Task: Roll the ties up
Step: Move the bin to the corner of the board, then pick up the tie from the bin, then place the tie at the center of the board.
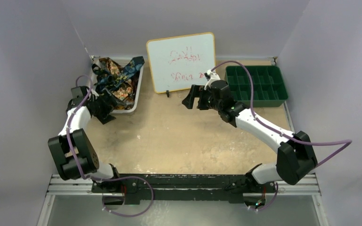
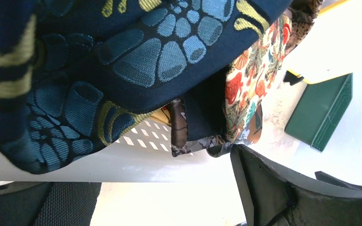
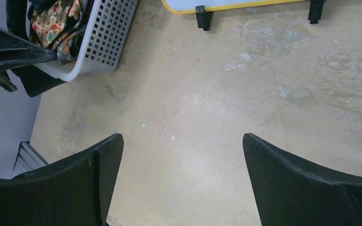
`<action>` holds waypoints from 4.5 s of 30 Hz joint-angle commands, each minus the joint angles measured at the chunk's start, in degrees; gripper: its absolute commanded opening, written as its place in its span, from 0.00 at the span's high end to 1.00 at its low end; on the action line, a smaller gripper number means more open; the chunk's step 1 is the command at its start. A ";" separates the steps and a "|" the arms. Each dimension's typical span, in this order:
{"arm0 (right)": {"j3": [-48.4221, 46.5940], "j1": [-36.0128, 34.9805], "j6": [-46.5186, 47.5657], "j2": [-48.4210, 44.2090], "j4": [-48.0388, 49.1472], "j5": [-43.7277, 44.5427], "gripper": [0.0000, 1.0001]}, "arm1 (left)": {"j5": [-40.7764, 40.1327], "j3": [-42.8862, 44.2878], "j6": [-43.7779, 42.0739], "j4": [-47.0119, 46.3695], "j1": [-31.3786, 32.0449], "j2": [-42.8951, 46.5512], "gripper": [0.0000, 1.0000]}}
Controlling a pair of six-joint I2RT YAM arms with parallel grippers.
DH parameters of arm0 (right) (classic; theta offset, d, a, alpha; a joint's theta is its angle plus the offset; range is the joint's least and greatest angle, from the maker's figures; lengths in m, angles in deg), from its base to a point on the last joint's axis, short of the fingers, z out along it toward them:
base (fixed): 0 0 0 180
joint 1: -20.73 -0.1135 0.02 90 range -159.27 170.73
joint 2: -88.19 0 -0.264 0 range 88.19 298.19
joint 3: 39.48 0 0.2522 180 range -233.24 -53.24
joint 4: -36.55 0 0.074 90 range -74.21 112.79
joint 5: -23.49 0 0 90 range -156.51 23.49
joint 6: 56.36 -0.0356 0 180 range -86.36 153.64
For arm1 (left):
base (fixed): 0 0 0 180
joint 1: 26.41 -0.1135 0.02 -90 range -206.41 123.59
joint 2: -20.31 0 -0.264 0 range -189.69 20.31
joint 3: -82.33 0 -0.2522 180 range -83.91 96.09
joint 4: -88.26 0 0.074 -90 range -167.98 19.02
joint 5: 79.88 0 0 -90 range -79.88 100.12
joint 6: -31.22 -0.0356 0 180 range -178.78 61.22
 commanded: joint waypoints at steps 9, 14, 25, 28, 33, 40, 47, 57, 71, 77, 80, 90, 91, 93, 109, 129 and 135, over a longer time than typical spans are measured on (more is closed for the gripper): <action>-3.39 1.65 2.46 -1.90 -2.07 2.21 0.01 | -11.85 8.90 -5.53 9.53 1.02 12.28 0.00; -3.75 1.87 2.90 -1.66 -2.45 1.81 0.01 | -17.26 23.93 -8.22 12.26 0.40 4.73 0.00; -4.70 2.14 3.78 -0.59 -2.84 0.71 0.01 | -17.67 35.76 -14.34 12.84 -0.52 -13.22 0.15; -4.98 2.31 4.75 -0.21 -3.53 0.99 0.01 | -19.44 35.43 -16.93 12.38 -0.58 -14.95 0.18; -4.33 2.40 5.27 0.40 -3.55 1.15 0.01 | -22.30 37.01 -20.22 13.64 -0.67 -18.65 0.33; -5.26 2.41 5.27 2.08 -3.55 0.51 0.01 | -26.86 36.74 -22.02 13.29 -0.67 -18.76 0.69; -5.52 2.43 5.62 2.35 -5.26 1.09 0.01 | -26.16 42.78 -22.50 16.13 -0.85 -18.45 1.00; -5.11 2.48 4.88 1.17 -4.97 1.91 0.01 | -22.21 55.23 -19.95 20.37 -0.94 -13.67 1.00; -4.47 2.57 3.54 0.72 -3.91 1.26 0.01 | 4.67 81.00 -10.73 23.55 -0.87 -17.38 1.00; -3.51 2.99 1.12 0.33 0.29 -2.12 0.01 | 14.99 78.14 -9.10 18.87 3.81 -14.86 1.00; -3.49 3.42 -0.71 0.84 1.46 -3.30 0.01 | 16.96 80.10 -8.62 18.08 10.31 -15.57 1.00; -0.22 12.59 -8.21 -2.82 3.97 -3.53 0.01 | 22.79 83.02 -0.29 8.69 29.86 -15.69 1.00; 0.09 14.47 -8.74 -3.22 3.89 -4.11 0.01 | 22.67 83.05 0.01 8.15 33.09 -16.01 1.00; 0.80 18.30 -9.22 -4.39 3.85 -5.88 0.01 | 22.05 83.11 0.44 6.88 37.35 -16.76 1.00; 4.22 37.18 -3.67 -13.25 -3.51 -8.29 0.01 | 3.65 46.33 5.50 -18.74 58.20 -10.60 1.00; 21.14 37.12 -3.75 -13.28 -4.75 -18.16 0.01 | -10.01 4.89 -5.40 3.35 43.34 21.61 0.10; 23.36 37.07 -6.70 -17.76 -3.90 -12.35 0.01 | -17.37 8.76 -9.19 -2.64 70.00 9.88 0.13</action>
